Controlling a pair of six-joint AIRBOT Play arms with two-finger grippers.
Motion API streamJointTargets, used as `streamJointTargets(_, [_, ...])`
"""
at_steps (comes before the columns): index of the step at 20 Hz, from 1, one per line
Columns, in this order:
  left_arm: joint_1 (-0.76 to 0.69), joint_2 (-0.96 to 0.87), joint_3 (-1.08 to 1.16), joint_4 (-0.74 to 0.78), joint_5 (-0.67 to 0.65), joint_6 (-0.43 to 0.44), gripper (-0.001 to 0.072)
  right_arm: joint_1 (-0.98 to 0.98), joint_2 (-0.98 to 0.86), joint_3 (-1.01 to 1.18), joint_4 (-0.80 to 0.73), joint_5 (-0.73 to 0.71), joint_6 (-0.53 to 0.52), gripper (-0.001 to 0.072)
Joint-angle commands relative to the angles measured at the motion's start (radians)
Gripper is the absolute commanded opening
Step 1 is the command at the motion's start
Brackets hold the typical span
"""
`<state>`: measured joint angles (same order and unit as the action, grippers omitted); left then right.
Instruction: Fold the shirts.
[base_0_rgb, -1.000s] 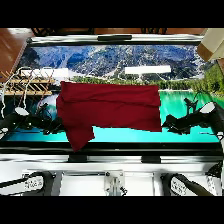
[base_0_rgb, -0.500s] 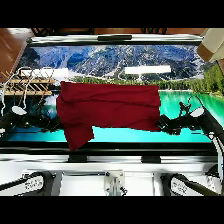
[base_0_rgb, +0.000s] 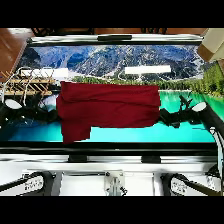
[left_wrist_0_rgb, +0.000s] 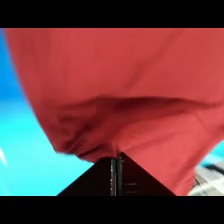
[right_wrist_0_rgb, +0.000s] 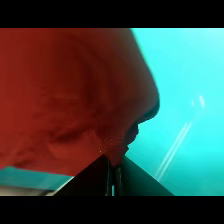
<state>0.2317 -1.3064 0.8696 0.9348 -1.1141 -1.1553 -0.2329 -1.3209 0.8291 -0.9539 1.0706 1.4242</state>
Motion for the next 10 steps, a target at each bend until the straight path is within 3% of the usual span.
streamJointTargets(1, [-0.003, -0.019, 0.206, -0.001, 0.007, 0.055, 0.0033, 0.006, 0.007, 0.159, -0.048, 0.033, -0.026, 0.0056])
streamJointTargets(4, [-0.026, -0.154, 0.432, -0.002, 0.003, 0.006, 0.0033, 0.052, -0.036, 0.285, -0.136, -0.108, 0.046, 0.0056])
streamJointTargets(10, [-0.029, -0.463, 0.783, -0.049, 0.006, -0.119, 0.0034, 0.137, -0.327, 0.517, -0.124, -0.238, 0.101, 0.0057])
